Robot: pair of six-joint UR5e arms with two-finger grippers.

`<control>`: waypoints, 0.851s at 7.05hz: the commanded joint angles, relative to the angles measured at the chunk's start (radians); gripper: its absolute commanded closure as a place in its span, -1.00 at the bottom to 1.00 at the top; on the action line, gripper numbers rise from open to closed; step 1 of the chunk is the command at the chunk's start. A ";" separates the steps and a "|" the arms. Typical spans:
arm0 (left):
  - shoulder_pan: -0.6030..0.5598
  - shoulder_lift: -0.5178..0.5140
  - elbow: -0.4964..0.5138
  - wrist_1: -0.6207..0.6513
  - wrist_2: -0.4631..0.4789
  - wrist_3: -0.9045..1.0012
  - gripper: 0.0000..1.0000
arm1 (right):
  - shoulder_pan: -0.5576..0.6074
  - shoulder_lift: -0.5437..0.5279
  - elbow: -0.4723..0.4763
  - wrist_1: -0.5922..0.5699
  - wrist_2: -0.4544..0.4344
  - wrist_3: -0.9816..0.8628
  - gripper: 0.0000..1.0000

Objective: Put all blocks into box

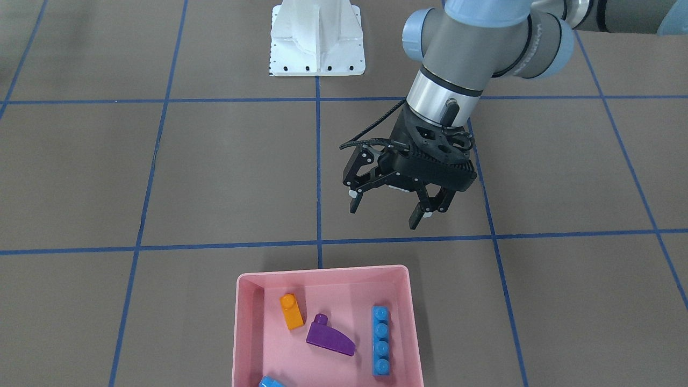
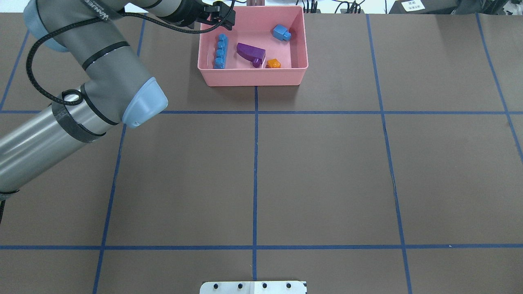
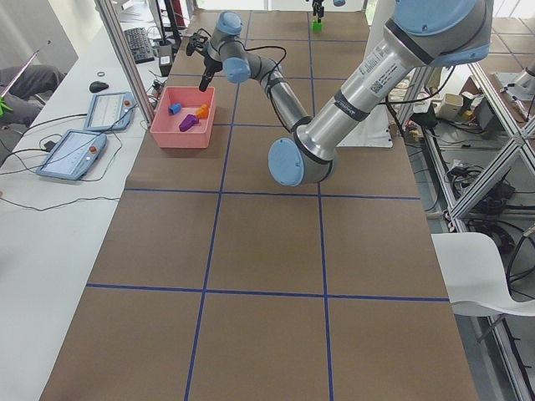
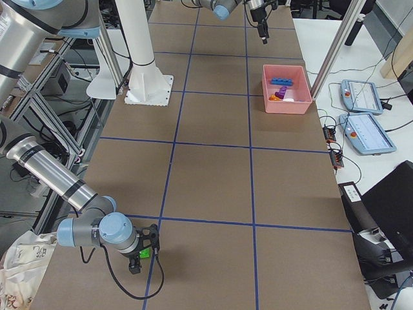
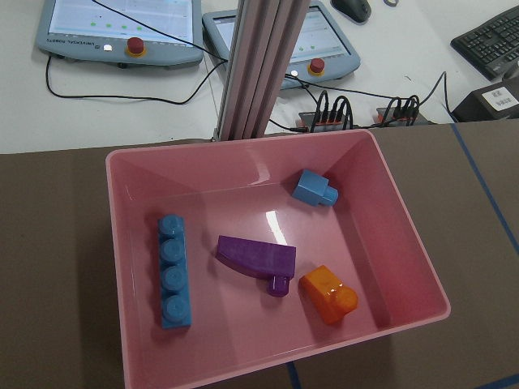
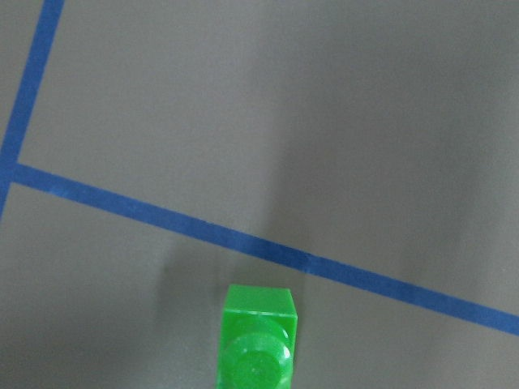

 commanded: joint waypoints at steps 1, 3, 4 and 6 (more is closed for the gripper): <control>0.000 0.006 -0.010 0.000 -0.001 0.000 -1.00 | -0.001 0.001 -0.015 0.009 0.061 0.000 -0.93; 0.002 0.011 -0.021 0.000 -0.001 0.000 -1.00 | -0.001 0.009 -0.018 0.006 0.117 0.020 -0.85; 0.002 0.011 -0.021 0.000 -0.001 0.000 -1.00 | -0.001 0.013 -0.021 0.004 0.068 0.021 -0.85; 0.003 0.010 -0.024 0.000 -0.002 0.002 -1.00 | -0.013 0.024 -0.022 0.003 0.045 0.021 -0.51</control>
